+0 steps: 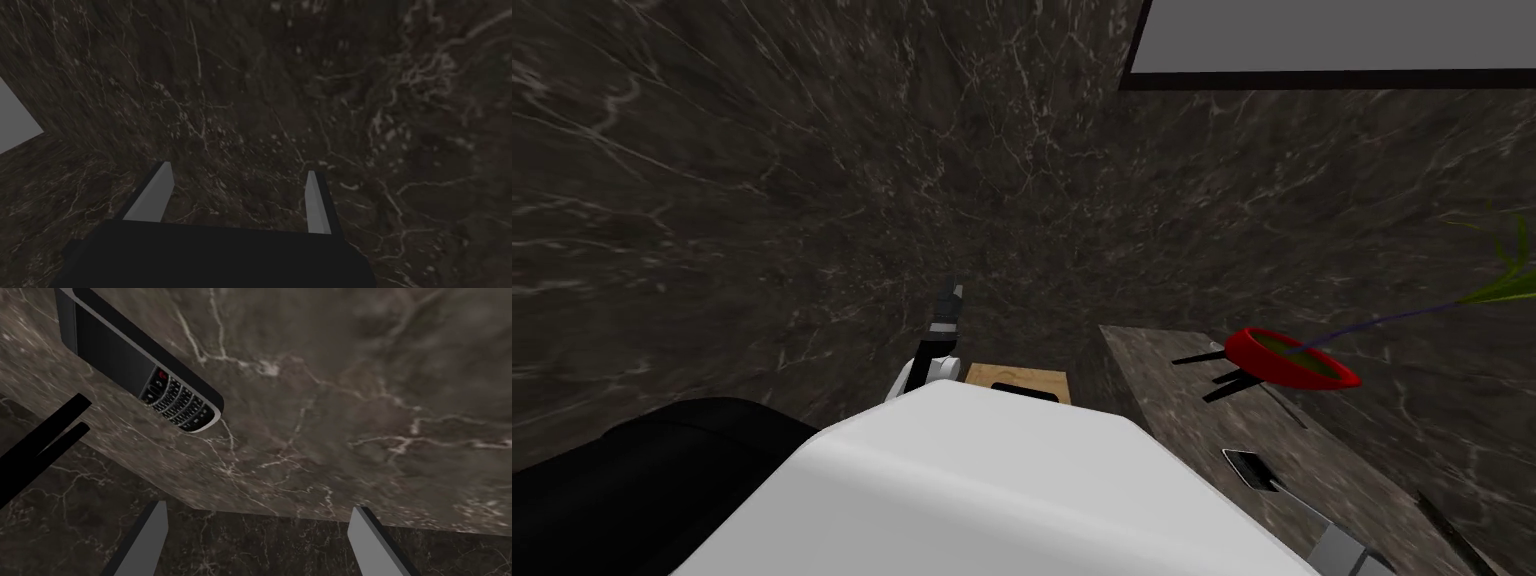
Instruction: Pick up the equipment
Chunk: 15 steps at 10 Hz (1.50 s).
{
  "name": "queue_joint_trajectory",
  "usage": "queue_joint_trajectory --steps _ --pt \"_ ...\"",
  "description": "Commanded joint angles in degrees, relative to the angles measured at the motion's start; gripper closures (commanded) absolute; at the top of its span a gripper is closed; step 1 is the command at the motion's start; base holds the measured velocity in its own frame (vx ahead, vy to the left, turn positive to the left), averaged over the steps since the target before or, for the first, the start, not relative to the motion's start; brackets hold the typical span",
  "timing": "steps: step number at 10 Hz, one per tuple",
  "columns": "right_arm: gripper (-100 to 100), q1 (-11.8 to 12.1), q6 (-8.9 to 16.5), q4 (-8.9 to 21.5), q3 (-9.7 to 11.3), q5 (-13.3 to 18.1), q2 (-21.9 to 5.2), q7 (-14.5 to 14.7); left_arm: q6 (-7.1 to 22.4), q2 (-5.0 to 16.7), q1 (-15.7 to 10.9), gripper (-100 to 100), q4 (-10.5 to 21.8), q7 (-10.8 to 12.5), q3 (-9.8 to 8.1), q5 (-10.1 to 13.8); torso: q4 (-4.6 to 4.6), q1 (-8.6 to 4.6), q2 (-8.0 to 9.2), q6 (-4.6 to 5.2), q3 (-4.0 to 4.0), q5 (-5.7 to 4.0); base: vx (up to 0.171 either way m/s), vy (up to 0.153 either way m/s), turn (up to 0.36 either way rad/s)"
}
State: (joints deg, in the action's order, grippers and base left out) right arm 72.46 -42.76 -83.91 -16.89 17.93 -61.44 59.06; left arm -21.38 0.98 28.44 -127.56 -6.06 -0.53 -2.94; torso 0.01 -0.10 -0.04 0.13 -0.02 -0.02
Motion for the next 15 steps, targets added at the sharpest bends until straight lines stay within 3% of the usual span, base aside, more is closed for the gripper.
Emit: queue_joint_trajectory --steps 1,4,6,7,8,9,11,12,15 --pt "-100 2.5 0.5 1.54 0.35 0.67 -2.34 2.86 0.0 0.0 0.0 0 0.0 0.0 0.0 0.0 0.0 0.0 0.0 0.0 0.0 0.0 -0.016 -0.017 0.35" --pt "-100 4.0 0.59 3.52 1.18 1.34 -4.13 6.22 0.0 0.0 -0.01 0 0.0 0.0 0.01 0.0 -0.01 0.01 -0.01 -0.08 -0.01 -0.01 -0.014 -0.016 0.274" --pt "-100 6.6 0.89 7.16 3.33 2.67 -7.19 10.44 0.0 0.0 -0.01 0 0.0 0.0 0.01 0.0 0.0 -0.01 -0.01 -0.05 -0.01 -0.01 -0.027 -0.023 0.377" --pt "-100 6.6 0.89 7.16 3.33 2.67 -7.19 11.36 0.0 0.0 -0.01 0 0.0 0.0 0.0 0.0 0.0 -0.03 0.03 -0.04 0.01 0.0 -0.029 -0.021 0.259" --pt "-100 7.64 1.11 8.79 4.66 3.34 -8.43 13.53 0.0 0.0 0.0 0 0.0 0.0 0.0 0.0 0.01 -0.01 0.02 -0.01 0.02 -0.01 -0.018 -0.012 0.355" --pt "-100 7.64 1.11 8.79 4.66 3.34 -8.43 13.73 0.0 0.0 -0.01 0 0.0 0.0 0.0 0.0 0.0 0.0 -0.02 -0.04 -0.01 -0.01 -0.014 -0.017 0.198" --pt "-100 9.1 1.69 11.51 7.78 4.64 -10.26 17.53 0.0 0.0 -0.01 0 0.0 0.0 0.0 0.0 0.0 0.01 -0.01 -0.04 -0.01 0.0 -0.032 -0.014 0.393" --pt "-100 9.1 1.69 11.51 7.78 4.64 -10.26 18.02 0.0 0.0 -0.01 0 0.0 0.0 0.0 0.0 0.0 -0.02 0.02 -0.03 0.01 -0.01 -0.025 -0.022 0.138" --pt "-100 9.96 2.71 14.31 12.47 6.3 -11.58 22.87 0.0 0.0 0.0 0 0.0 0.0 0.0 0.0 0.0 0.03 0.0 0.01 0.0 0.0 -0.022 -0.012 0.284"
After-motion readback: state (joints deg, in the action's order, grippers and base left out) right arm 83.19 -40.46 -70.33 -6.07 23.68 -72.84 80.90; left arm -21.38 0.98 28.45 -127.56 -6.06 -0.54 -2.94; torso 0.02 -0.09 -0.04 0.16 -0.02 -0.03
